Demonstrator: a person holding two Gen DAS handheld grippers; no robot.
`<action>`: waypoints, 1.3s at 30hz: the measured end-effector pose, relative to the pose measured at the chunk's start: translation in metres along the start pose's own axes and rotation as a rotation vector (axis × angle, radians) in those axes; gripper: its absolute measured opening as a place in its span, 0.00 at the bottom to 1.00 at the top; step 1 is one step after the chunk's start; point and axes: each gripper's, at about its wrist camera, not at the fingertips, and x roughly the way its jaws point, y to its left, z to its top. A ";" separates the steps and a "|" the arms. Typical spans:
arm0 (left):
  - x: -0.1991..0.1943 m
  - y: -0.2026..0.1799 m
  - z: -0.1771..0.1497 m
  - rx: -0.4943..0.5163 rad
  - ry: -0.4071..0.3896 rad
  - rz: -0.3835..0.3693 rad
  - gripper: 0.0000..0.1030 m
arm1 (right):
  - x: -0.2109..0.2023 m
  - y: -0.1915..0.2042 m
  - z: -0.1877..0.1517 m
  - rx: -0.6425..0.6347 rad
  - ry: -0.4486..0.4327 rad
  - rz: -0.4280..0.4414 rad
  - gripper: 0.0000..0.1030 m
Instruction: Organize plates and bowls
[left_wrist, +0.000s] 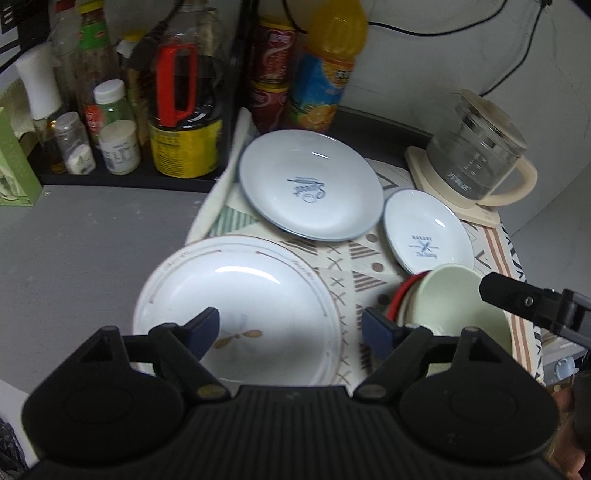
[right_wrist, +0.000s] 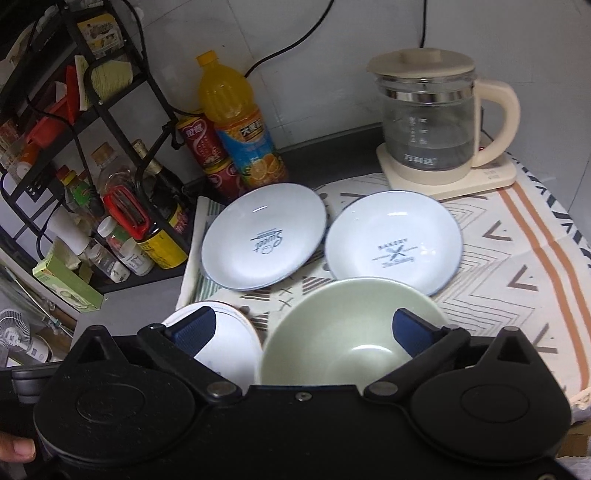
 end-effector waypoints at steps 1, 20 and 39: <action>0.000 0.004 0.001 -0.002 -0.003 0.003 0.80 | 0.002 0.004 0.000 -0.003 0.001 0.000 1.00; 0.018 0.051 0.039 -0.059 -0.030 -0.053 0.80 | 0.029 0.043 0.015 -0.018 -0.012 -0.030 1.00; 0.091 0.071 0.075 -0.058 0.019 -0.139 0.77 | 0.082 0.041 0.032 0.114 0.016 -0.129 0.71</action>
